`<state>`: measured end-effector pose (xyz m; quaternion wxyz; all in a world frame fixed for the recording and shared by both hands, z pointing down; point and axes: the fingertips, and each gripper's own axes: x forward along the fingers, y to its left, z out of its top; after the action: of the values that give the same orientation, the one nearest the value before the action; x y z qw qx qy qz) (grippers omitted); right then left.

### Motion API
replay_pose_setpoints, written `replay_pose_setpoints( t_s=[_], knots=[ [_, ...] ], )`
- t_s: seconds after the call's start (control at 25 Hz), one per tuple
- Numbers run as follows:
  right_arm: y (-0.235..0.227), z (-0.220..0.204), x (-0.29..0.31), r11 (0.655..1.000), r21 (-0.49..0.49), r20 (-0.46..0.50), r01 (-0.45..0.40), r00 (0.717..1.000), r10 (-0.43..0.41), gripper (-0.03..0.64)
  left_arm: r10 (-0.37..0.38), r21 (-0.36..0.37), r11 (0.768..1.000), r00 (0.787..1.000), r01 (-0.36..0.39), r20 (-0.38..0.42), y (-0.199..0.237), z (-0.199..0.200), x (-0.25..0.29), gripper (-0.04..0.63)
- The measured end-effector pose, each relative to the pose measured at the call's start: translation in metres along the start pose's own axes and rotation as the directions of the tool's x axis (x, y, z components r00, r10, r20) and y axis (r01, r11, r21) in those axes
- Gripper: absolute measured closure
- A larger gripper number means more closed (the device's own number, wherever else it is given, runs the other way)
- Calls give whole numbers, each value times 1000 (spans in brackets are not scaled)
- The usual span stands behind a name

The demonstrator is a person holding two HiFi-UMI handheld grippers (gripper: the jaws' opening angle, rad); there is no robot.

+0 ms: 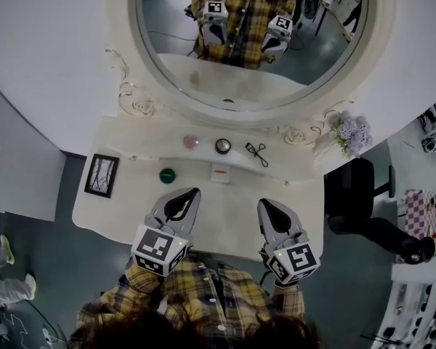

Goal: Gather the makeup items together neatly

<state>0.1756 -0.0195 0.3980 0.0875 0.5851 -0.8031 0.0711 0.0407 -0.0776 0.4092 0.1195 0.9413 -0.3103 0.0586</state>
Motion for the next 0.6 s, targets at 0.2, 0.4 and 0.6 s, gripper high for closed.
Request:
replay_pose_setpoints(
  t_s=[0.2, 0.4, 0.6],
  knots=[
    [0, 0, 1, 1000, -12, -3, -1, 1000, 1, 613, -1, 1, 1000, 1000, 1, 2, 0, 1, 1, 606],
    [0, 0, 1, 1000, -12, -1, 0, 1000, 0, 614, 1, 2, 1000, 1000, -1, -1, 0, -1, 0, 606],
    [-1, -1, -1, 1000, -3, 0, 3, 1000, -3, 614, 4, 3, 1000, 1000, -4, -6, 0, -1, -1, 606]
  ],
)
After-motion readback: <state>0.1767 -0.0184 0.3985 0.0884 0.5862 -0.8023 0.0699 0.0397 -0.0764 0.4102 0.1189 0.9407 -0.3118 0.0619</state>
